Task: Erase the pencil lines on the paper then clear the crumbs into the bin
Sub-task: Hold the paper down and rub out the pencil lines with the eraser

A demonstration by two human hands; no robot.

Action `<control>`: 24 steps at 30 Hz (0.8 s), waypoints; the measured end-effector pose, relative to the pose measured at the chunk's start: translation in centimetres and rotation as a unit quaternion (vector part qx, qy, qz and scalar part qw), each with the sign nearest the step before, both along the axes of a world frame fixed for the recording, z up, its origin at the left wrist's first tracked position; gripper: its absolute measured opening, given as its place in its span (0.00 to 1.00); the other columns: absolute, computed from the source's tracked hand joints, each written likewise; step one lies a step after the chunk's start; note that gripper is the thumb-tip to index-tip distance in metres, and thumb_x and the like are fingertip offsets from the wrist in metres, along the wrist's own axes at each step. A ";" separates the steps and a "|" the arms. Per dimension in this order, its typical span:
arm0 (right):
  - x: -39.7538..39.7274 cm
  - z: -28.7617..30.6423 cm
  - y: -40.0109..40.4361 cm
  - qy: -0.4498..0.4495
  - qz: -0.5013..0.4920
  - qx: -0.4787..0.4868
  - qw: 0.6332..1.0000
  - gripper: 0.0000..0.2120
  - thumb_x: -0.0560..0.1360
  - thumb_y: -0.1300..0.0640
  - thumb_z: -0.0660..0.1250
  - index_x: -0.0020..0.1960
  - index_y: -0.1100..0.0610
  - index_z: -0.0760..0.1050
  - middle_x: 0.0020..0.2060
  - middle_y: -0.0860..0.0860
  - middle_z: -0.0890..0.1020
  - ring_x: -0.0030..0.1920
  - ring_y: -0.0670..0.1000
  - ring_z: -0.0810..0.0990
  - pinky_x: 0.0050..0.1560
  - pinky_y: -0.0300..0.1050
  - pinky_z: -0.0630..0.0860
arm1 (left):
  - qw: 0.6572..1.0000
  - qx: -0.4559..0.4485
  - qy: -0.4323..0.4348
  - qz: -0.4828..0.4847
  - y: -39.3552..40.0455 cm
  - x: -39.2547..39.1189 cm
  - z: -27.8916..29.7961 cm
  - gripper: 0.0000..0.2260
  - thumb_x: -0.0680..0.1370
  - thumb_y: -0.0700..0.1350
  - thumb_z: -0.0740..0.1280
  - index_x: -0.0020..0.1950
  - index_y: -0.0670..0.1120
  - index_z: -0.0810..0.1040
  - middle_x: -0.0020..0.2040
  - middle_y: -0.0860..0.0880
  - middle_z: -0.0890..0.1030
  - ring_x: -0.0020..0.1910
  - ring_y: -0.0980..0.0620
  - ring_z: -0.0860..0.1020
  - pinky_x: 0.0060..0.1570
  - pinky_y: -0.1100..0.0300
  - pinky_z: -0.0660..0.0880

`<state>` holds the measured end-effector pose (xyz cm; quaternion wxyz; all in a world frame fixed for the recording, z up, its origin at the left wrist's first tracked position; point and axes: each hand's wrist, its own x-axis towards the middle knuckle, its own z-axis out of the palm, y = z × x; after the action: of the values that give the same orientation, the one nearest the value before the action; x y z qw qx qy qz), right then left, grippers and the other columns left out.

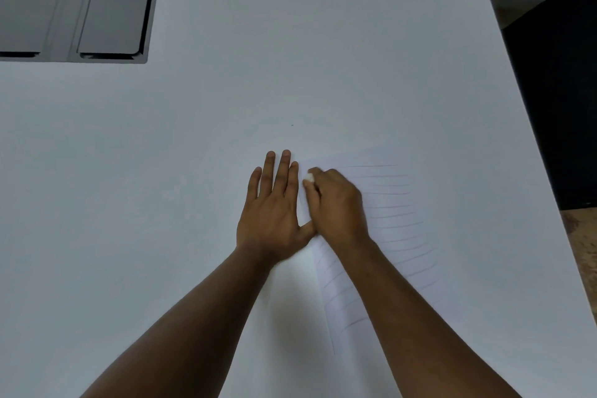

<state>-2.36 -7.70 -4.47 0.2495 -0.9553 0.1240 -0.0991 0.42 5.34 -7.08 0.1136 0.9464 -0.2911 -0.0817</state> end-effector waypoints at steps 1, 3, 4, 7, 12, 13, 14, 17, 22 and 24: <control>0.2 0.0 -0.9 -0.004 -0.024 -0.014 1.000 0.11 0.80 0.57 0.63 0.53 0.61 0.82 0.39 0.55 0.82 0.38 0.52 0.81 0.40 0.41 0.76 | 1.000 -0.001 0.001 0.005 -0.2 -0.1 0.1 0.45 0.78 0.74 0.45 0.84 0.43 0.47 0.84 0.45 0.43 0.83 0.45 0.37 0.81 0.43 0.45; 0.7 0.1 -2.6 -0.008 -0.087 -0.029 0.996 0.11 0.81 0.57 0.63 0.54 0.61 0.82 0.40 0.55 0.83 0.39 0.53 0.82 0.41 0.39 0.74 | 1.000 -0.002 0.004 0.015 -0.4 -0.3 0.2 0.46 0.78 0.76 0.46 0.84 0.43 0.47 0.84 0.46 0.42 0.82 0.46 0.36 0.81 0.44 0.43; 0.9 0.3 -3.1 -0.001 -0.097 -0.020 0.995 0.11 0.81 0.56 0.63 0.55 0.61 0.81 0.41 0.55 0.83 0.41 0.52 0.82 0.43 0.39 0.73 | 1.000 -0.004 0.008 0.017 -0.4 -0.3 0.3 0.47 0.78 0.76 0.46 0.84 0.44 0.46 0.84 0.46 0.42 0.82 0.46 0.36 0.81 0.44 0.42; 0.5 0.5 -1.6 -0.007 -0.013 0.011 1.000 0.11 0.81 0.56 0.63 0.57 0.60 0.81 0.43 0.54 0.83 0.42 0.50 0.81 0.45 0.38 0.75 | 1.000 -0.002 0.000 0.007 -0.2 -0.1 0.1 0.46 0.78 0.75 0.46 0.84 0.43 0.47 0.84 0.45 0.43 0.83 0.45 0.37 0.81 0.43 0.43; 0.6 0.4 -1.7 -0.007 -0.031 0.006 0.999 0.11 0.81 0.56 0.63 0.57 0.60 0.81 0.43 0.54 0.83 0.43 0.50 0.81 0.46 0.33 0.72 | 1.000 0.001 0.001 0.007 -0.2 -0.1 0.1 0.45 0.78 0.75 0.46 0.84 0.44 0.47 0.84 0.45 0.44 0.83 0.45 0.38 0.81 0.44 0.43; 0.7 0.7 -2.3 -0.010 -0.069 0.033 0.997 0.11 0.81 0.56 0.63 0.57 0.60 0.81 0.43 0.53 0.83 0.42 0.49 0.81 0.45 0.28 0.69 | 1.000 -0.001 0.005 0.009 -0.3 -0.2 0.3 0.46 0.78 0.75 0.45 0.84 0.44 0.47 0.84 0.45 0.43 0.82 0.46 0.37 0.81 0.44 0.42; 0.7 1.0 -2.8 -0.019 -0.101 0.074 0.992 0.10 0.81 0.56 0.64 0.56 0.59 0.81 0.41 0.51 0.82 0.41 0.48 0.80 0.43 0.24 0.68 | 1.000 -0.004 0.009 0.012 -0.4 -0.2 0.4 0.46 0.78 0.76 0.44 0.84 0.44 0.46 0.84 0.46 0.42 0.82 0.46 0.36 0.81 0.44 0.42; -0.6 1.2 -3.1 -0.053 -0.156 0.155 0.974 0.09 0.81 0.56 0.65 0.57 0.56 0.82 0.39 0.48 0.80 0.40 0.45 0.79 0.42 0.25 0.70 | 1.000 -0.019 0.008 0.020 -0.3 -0.2 0.4 0.44 0.79 0.74 0.45 0.84 0.44 0.44 0.84 0.46 0.40 0.82 0.47 0.35 0.81 0.45 0.42; -0.5 0.7 -1.8 -0.119 -0.360 0.240 0.894 0.10 0.80 0.56 0.66 0.59 0.57 0.80 0.47 0.47 0.82 0.46 0.43 0.80 0.45 0.23 0.70 | 1.000 -0.002 0.006 0.006 -0.2 -0.2 0.6 0.44 0.79 0.75 0.44 0.84 0.45 0.42 0.84 0.47 0.41 0.82 0.48 0.35 0.81 0.44 0.41; 0.3 1.1 -1.1 -0.134 -0.398 0.273 0.865 0.09 0.80 0.57 0.66 0.58 0.56 0.80 0.47 0.44 0.81 0.48 0.43 0.80 0.46 0.26 0.72 | 1.000 0.016 0.008 -0.007 -0.2 -0.2 0.7 0.45 0.77 0.76 0.41 0.84 0.47 0.43 0.84 0.47 0.40 0.82 0.47 0.35 0.80 0.42 0.41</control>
<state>-2.04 -8.78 -3.41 0.4543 -0.6959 0.4811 -0.2790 0.26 5.14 -6.41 0.1005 0.9454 -0.2955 -0.0942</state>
